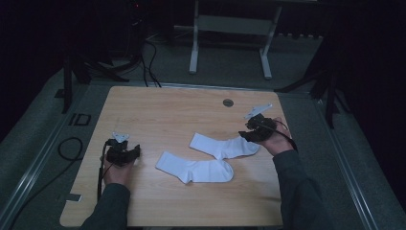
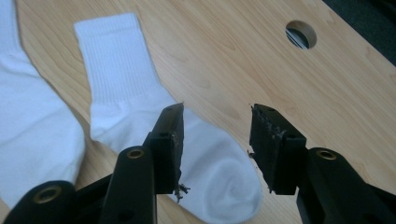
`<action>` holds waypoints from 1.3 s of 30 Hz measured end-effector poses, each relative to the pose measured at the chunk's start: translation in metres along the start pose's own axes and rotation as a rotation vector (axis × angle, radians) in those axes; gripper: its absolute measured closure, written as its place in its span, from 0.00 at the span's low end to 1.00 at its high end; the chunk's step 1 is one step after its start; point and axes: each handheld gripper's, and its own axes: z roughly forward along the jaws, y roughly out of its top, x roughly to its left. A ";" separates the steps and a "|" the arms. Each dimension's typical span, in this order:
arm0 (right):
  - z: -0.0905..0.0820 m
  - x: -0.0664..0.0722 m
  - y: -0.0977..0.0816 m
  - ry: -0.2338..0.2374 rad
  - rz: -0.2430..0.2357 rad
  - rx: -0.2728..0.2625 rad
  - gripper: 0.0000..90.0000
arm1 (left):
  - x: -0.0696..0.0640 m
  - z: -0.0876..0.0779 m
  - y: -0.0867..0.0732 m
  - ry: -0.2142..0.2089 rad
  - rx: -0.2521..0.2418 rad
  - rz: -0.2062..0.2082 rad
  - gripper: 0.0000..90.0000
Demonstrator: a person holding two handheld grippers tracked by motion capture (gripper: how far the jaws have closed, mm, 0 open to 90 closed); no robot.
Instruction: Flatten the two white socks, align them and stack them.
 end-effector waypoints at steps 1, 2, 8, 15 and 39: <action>0.000 0.001 0.002 0.002 -0.006 0.000 0.60 | 0.000 0.000 0.000 0.000 0.000 -0.001 0.47; 0.000 0.001 0.004 0.004 -0.009 -0.001 0.60 | 0.000 0.000 0.000 0.000 0.000 0.000 0.47; 0.000 0.006 0.014 0.023 -0.038 -0.014 0.60 | 0.000 0.000 0.000 0.000 -0.001 -0.001 0.47; 0.005 0.011 0.024 0.059 -0.053 -0.019 0.60 | 0.000 0.000 0.000 0.000 0.000 -0.001 0.47; 0.048 0.045 0.055 0.207 -0.190 0.037 0.71 | -0.001 0.000 0.000 -0.002 -0.001 -0.001 0.46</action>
